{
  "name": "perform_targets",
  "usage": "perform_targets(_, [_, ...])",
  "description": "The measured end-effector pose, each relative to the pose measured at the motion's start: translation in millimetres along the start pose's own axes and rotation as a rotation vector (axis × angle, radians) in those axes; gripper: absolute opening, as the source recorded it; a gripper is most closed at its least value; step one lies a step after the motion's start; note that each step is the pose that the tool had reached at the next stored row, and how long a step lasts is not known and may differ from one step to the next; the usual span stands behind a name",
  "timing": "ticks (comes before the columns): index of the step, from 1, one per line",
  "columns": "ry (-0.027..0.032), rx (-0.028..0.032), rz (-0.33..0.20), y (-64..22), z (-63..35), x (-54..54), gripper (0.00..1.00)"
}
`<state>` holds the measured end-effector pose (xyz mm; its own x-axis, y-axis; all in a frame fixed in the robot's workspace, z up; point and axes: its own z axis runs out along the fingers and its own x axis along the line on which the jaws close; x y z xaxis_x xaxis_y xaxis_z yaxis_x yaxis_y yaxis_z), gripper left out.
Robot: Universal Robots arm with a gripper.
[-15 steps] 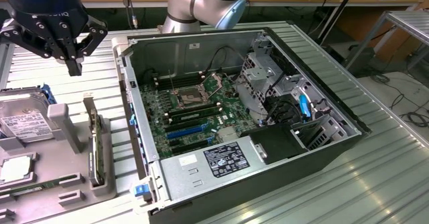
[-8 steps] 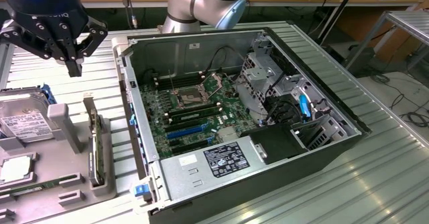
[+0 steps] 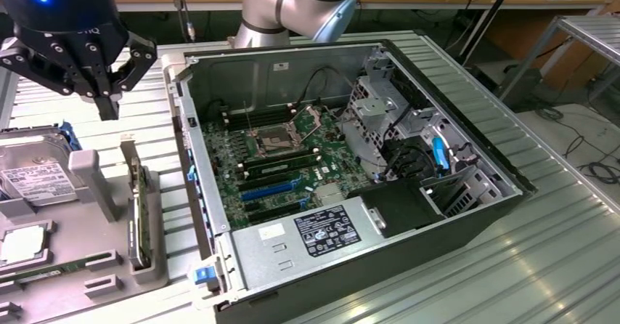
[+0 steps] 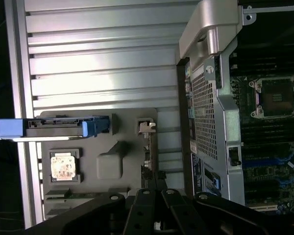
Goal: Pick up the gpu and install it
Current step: 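Pick up the gpu and move the gpu toward the slot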
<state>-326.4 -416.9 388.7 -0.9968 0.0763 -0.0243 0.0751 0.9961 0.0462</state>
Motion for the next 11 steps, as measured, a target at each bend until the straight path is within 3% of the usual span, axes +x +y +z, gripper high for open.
perform_targets(11, [0.0001,0.0000,0.000,-15.1,-0.7,-1.2,0.11])
